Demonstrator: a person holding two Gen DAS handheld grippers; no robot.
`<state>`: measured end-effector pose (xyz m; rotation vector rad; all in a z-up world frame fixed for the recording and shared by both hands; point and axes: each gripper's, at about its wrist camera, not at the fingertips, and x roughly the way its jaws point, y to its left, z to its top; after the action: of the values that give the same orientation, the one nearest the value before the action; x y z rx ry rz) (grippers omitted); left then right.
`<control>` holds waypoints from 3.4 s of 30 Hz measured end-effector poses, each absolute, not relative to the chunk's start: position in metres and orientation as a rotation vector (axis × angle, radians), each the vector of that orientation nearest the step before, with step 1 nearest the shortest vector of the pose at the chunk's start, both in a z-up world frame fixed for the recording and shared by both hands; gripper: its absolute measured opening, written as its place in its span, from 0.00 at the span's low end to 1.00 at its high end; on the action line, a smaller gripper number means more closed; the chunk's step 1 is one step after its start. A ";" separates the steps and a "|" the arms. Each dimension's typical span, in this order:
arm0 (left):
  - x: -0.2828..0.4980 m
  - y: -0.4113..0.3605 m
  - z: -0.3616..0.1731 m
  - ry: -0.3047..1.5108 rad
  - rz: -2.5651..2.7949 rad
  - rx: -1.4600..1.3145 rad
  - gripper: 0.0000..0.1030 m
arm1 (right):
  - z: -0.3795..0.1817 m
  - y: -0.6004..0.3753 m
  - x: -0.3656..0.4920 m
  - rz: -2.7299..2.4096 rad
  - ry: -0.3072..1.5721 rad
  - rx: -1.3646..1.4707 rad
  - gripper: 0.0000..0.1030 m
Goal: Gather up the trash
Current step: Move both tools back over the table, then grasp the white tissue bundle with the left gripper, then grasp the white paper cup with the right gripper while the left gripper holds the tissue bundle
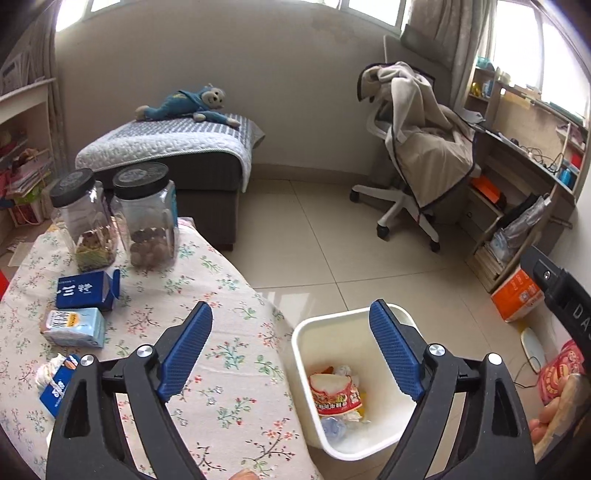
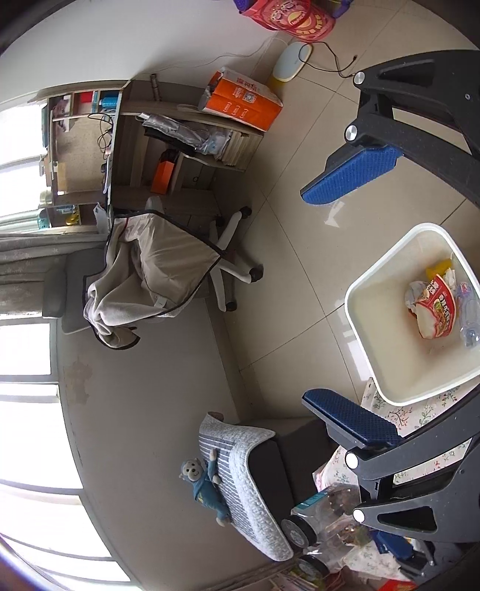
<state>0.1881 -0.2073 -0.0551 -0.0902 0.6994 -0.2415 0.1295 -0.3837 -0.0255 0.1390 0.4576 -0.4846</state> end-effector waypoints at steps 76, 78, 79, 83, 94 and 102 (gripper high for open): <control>0.210 0.078 -0.183 1.338 -0.177 0.058 0.35 | -0.172 -0.086 0.222 0.334 1.130 -0.222 0.93; 0.205 0.085 -0.169 1.306 -0.171 0.033 0.35 | -0.180 -0.080 0.229 0.324 1.152 -0.191 0.93; 0.204 0.092 -0.163 1.292 -0.164 0.022 0.35 | -0.184 -0.079 0.232 0.321 1.168 -0.168 0.92; 0.197 0.111 -0.153 1.271 -0.141 -0.007 0.35 | -0.202 -0.084 0.247 0.351 1.333 0.074 0.89; 0.185 0.148 -0.145 1.237 -0.077 -0.067 0.35 | -0.230 -0.025 0.245 0.322 1.481 0.090 0.91; 0.178 0.170 -0.150 1.244 -0.049 -0.094 0.35 | -0.225 -0.004 0.250 0.314 1.374 -0.009 0.51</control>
<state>0.1780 0.1696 -0.1501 -0.0937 1.2445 -0.0486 0.2504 -0.0040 -0.2248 -0.0095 1.3740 0.3141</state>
